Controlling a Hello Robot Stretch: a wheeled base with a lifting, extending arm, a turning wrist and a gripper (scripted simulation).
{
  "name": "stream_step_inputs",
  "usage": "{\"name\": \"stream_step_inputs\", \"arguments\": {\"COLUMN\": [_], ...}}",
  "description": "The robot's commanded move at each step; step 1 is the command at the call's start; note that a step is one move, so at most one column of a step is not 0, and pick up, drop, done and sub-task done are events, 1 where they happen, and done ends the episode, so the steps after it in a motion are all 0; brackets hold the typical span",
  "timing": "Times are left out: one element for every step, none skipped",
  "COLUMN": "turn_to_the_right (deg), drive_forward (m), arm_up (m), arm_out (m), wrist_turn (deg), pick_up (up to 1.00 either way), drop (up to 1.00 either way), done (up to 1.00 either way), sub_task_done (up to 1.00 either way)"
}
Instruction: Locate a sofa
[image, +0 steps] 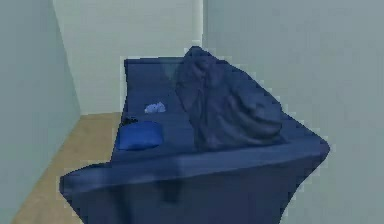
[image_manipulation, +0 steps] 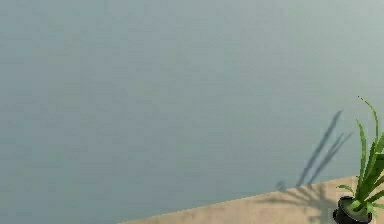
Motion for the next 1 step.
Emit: {"name": "stream_step_inputs", "arguments": {"turn_to_the_right": [0.0], "drive_forward": [0.0], "arm_up": [0.0], "arm_out": [0.0], "wrist_turn": [0.0], "pick_up": [0.0], "drop": [0.0], "done": [1.0], "sub_task_done": [0.0]}}
